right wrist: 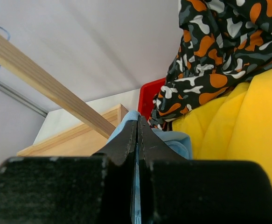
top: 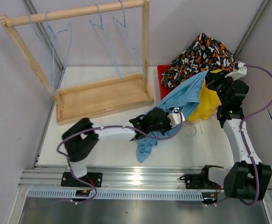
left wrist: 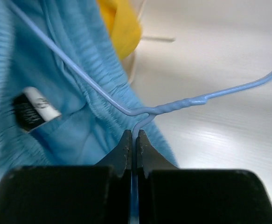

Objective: Remove the shorts from the hanger

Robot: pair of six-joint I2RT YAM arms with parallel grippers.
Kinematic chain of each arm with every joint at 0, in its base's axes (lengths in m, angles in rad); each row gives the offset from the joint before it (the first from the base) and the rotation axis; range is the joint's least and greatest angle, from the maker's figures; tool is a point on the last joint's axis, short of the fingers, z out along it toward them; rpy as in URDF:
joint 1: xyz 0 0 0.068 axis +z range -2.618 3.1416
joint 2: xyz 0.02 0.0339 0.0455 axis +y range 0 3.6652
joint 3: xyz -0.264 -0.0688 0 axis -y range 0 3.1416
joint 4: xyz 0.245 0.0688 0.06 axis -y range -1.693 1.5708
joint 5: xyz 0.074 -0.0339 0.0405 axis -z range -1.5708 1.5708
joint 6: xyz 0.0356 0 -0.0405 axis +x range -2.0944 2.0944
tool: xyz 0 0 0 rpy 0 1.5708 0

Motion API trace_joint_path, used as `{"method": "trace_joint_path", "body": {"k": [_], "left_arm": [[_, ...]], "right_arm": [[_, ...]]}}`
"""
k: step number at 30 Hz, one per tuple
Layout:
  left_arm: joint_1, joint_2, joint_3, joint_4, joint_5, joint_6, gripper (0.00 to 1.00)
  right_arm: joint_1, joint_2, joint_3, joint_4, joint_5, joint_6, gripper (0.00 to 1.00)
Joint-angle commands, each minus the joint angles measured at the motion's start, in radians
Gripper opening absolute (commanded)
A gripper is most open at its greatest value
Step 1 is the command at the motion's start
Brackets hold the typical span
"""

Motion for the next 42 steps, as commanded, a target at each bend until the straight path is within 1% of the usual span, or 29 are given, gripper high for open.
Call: {"method": "trace_joint_path", "body": {"k": [1, 5, 6, 8, 9, 10, 12, 13, 15, 19, 21, 23, 24, 25, 26, 27, 28, 29, 30, 31, 32, 34, 35, 36, 37, 38, 40, 41, 42], "left_arm": [[-0.015, -0.266, -0.014, -0.142, 0.208, -0.135, 0.00], [-0.062, -0.423, -0.019, -0.305, 0.332, -0.190, 0.00], [-0.097, -0.488, -0.014, -0.336, 0.343, -0.196, 0.00], [-0.139, -0.559, -0.005, -0.406, 0.352, -0.222, 0.00], [-0.174, -0.597, -0.007, -0.421, 0.370, -0.239, 0.00], [-0.192, -0.665, -0.007, -0.427, 0.378, -0.294, 0.00], [-0.237, -0.731, -0.013, -0.422, 0.396, -0.348, 0.00], [-0.245, -0.789, -0.010, -0.421, 0.398, -0.404, 0.00], [-0.272, -0.837, 0.004, -0.440, 0.389, -0.448, 0.00], [-0.289, -0.930, 0.045, -0.500, 0.332, -0.491, 0.00], [-0.291, -0.948, 0.050, -0.508, 0.282, -0.480, 0.00], [-0.291, -0.949, 0.068, -0.516, 0.199, -0.459, 0.00], [-0.289, -0.942, 0.078, -0.514, 0.167, -0.413, 0.00], [-0.289, -0.929, 0.113, -0.504, 0.068, -0.388, 0.00], [-0.285, -0.894, 0.131, -0.494, 0.015, -0.342, 0.00], [-0.280, -0.868, 0.183, -0.482, -0.072, -0.319, 0.00], [-0.275, -0.837, 0.206, -0.473, -0.134, -0.296, 0.00], [-0.260, -0.778, 0.266, -0.470, -0.177, -0.267, 0.00], [-0.242, -0.747, 0.344, -0.470, -0.209, -0.265, 0.00], [-0.222, -0.718, 0.383, -0.477, -0.260, -0.265, 0.00], [-0.169, -0.693, 0.488, -0.476, -0.271, -0.277, 0.00], [-0.096, -0.635, 0.556, -0.476, -0.257, -0.308, 0.00], [-0.023, -0.621, 0.585, -0.479, -0.242, -0.328, 0.00], [0.005, -0.595, 0.677, -0.482, -0.231, -0.328, 0.00], [0.024, -0.581, 0.709, -0.493, -0.237, -0.327, 0.00], [0.051, -0.569, 0.783, -0.541, -0.246, -0.318, 0.00], [0.056, -0.547, 0.898, -0.597, -0.246, -0.305, 0.00], [0.057, -0.549, 0.918, -0.650, -0.249, -0.319, 0.00], [0.056, -0.556, 0.932, -0.670, -0.243, -0.331, 0.00]], "right_arm": [[-0.009, 0.065, 0.082, 0.087, 0.016, 0.010, 0.00], [-0.009, 0.126, 0.121, 0.123, 0.013, 0.045, 0.00], [-0.009, 0.152, 0.130, 0.126, 0.017, 0.048, 0.00], [-0.009, 0.181, 0.165, 0.121, 0.022, 0.048, 0.00], [-0.009, 0.197, 0.176, 0.115, 0.022, 0.045, 0.00], [-0.011, 0.230, 0.188, 0.106, 0.019, 0.043, 0.00], [-0.011, 0.258, 0.231, 0.077, 0.013, 0.027, 0.00], [-0.011, 0.279, 0.239, 0.066, 0.010, 0.023, 0.00], [-0.011, 0.289, 0.248, 0.045, 0.014, 0.016, 0.00], [-0.011, 0.281, 0.222, 0.034, 0.016, 0.026, 0.00], [-0.011, 0.249, 0.176, 0.041, -0.001, 0.060, 0.00], [-0.006, 0.185, 0.132, 0.052, -0.047, 0.092, 0.00], [0.002, 0.156, 0.107, 0.058, -0.073, 0.117, 0.00], [0.017, 0.119, 0.045, 0.076, -0.140, 0.119, 0.00], [0.075, 0.034, 0.011, 0.107, -0.176, 0.106, 0.00], [0.125, -0.013, -0.049, 0.107, -0.205, 0.053, 0.00], [0.184, -0.063, -0.072, 0.101, -0.198, 0.009, 0.00], [0.301, -0.152, -0.088, 0.054, -0.181, -0.037, 0.00], [0.352, -0.189, -0.100, 0.029, -0.158, -0.076, 0.00], [0.388, -0.219, -0.109, 0.008, -0.139, -0.117, 0.00], [0.411, -0.242, -0.106, -0.030, -0.156, -0.122, 0.00], [0.419, -0.272, -0.082, -0.087, -0.211, -0.128, 0.00], [0.417, -0.279, -0.050, -0.118, -0.208, -0.139, 0.00], [0.419, -0.288, -0.034, -0.156, -0.201, -0.151, 0.00], [0.416, -0.292, -0.020, -0.164, -0.155, -0.164, 0.00], [0.416, -0.289, 0.019, -0.170, -0.117, -0.191, 0.00], [0.402, -0.247, 0.084, -0.169, -0.009, -0.223, 0.00], [0.391, -0.216, 0.190, -0.178, 0.025, -0.242, 0.00], [0.376, -0.178, 0.257, -0.184, 0.052, -0.245, 0.00]]}}
